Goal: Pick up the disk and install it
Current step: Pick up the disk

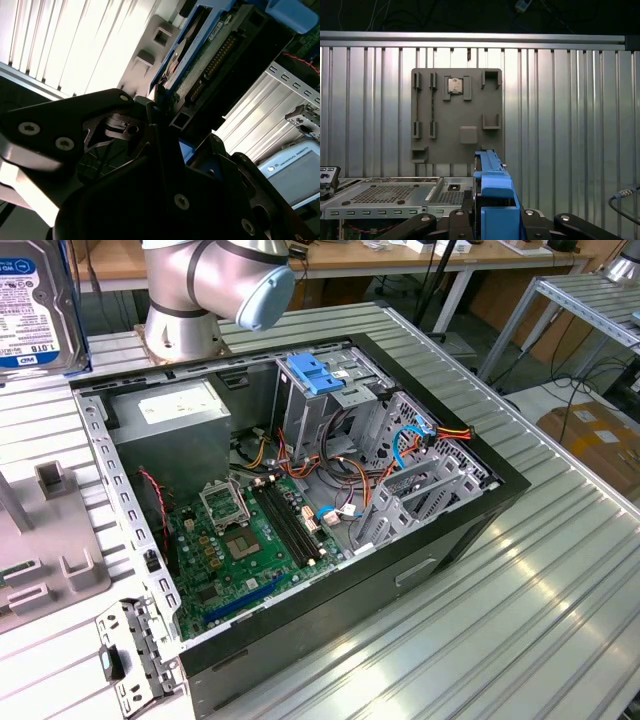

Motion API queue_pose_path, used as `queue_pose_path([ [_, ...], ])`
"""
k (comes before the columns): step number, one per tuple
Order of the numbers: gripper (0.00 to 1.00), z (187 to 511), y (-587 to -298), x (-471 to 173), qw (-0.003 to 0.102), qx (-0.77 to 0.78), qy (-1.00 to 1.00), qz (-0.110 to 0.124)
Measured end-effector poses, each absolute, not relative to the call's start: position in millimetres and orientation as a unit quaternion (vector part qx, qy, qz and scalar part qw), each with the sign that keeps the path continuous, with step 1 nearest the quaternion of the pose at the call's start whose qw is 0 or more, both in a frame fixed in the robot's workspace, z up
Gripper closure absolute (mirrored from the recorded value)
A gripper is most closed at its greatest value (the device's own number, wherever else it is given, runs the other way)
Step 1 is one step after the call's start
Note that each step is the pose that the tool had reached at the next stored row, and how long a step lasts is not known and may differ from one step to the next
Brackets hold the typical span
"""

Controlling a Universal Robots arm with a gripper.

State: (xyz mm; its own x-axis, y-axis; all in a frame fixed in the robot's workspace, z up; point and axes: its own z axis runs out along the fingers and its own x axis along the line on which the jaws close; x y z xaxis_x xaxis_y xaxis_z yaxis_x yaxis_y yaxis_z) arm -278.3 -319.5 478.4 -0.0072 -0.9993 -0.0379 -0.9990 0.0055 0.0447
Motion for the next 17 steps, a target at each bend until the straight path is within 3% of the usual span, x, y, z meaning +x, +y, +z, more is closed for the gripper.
queue_pose_path([
  [17, 0.63, 478, -324, -264, 0.002, 0.705, -0.709, -0.029],
])
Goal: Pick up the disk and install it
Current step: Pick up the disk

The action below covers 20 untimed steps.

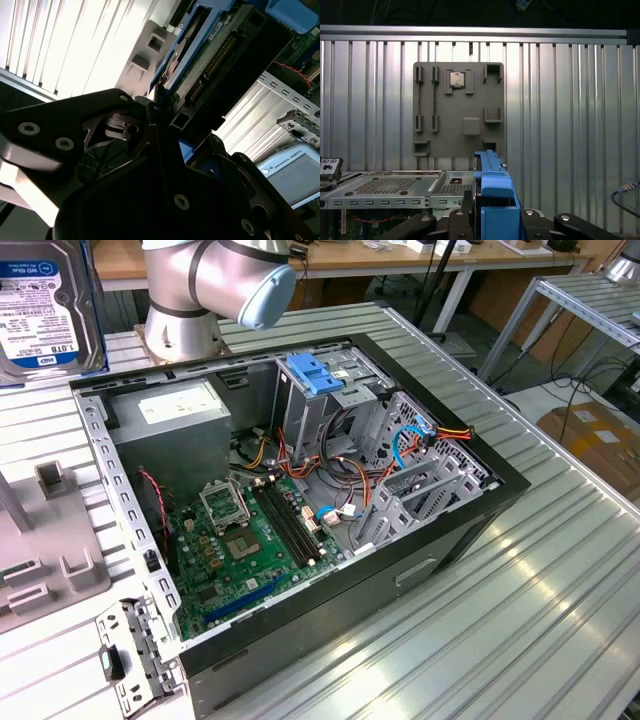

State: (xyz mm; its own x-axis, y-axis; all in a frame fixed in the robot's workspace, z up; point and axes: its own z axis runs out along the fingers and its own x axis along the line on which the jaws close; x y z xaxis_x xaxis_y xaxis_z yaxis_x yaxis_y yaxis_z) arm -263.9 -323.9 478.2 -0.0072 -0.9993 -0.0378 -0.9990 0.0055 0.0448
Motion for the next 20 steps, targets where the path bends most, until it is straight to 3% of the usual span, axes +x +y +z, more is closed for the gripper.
queue_pose_path([
  [20, 0.63, 478, -329, -246, 0.002, 0.705, -0.709, -0.029],
])
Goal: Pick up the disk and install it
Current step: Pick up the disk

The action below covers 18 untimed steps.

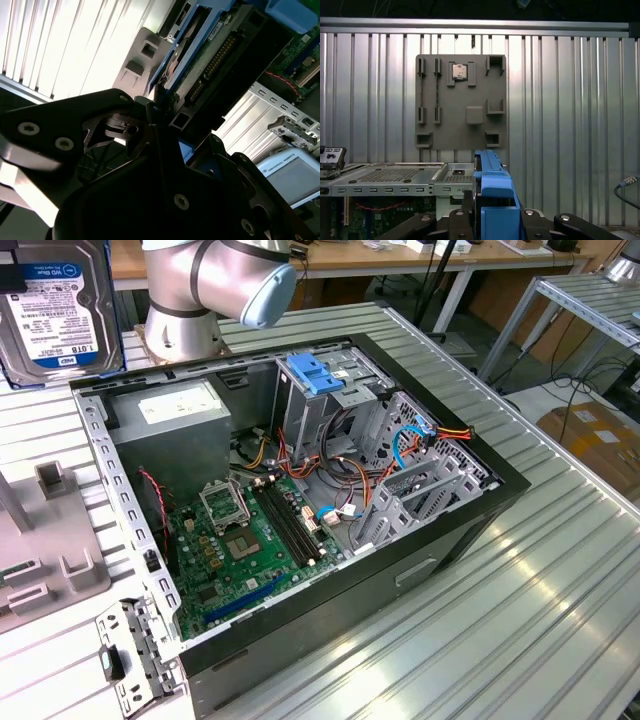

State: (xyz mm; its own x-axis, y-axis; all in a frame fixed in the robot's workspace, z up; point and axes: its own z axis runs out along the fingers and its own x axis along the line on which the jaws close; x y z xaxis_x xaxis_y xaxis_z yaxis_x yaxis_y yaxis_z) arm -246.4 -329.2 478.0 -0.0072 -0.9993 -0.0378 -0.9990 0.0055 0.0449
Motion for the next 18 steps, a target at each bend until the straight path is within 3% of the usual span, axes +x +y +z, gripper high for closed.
queue_pose_path([
  [18, 0.63, 478, -335, -231, 0.002, 0.705, -0.709, -0.029],
])
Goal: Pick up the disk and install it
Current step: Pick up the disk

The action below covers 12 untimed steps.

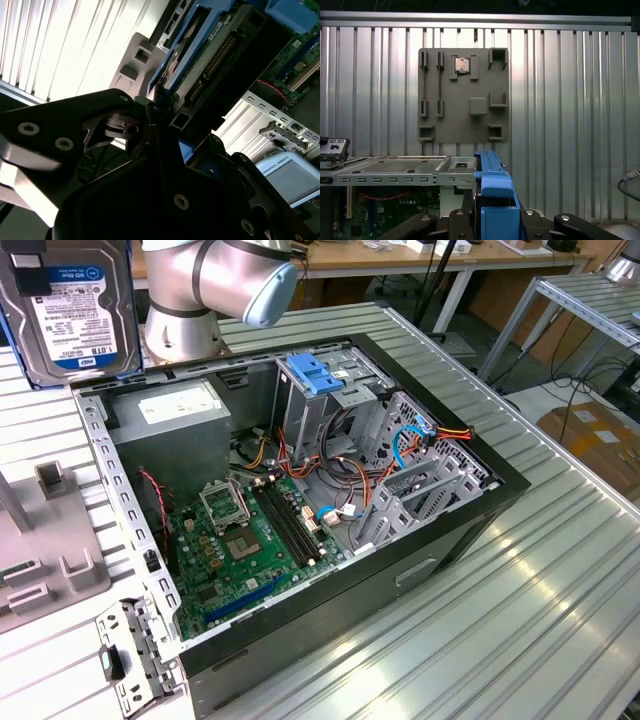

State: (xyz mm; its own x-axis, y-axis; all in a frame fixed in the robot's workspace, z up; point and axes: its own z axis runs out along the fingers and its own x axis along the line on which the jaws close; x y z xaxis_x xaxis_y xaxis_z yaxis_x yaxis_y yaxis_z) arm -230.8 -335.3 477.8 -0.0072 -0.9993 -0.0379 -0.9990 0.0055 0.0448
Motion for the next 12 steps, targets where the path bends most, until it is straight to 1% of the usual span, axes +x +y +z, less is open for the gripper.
queue_pose_path([
  [12, 0.63, 477.7, -339.6, -221.7, 0.002, 0.705, -0.709, -0.029],
])
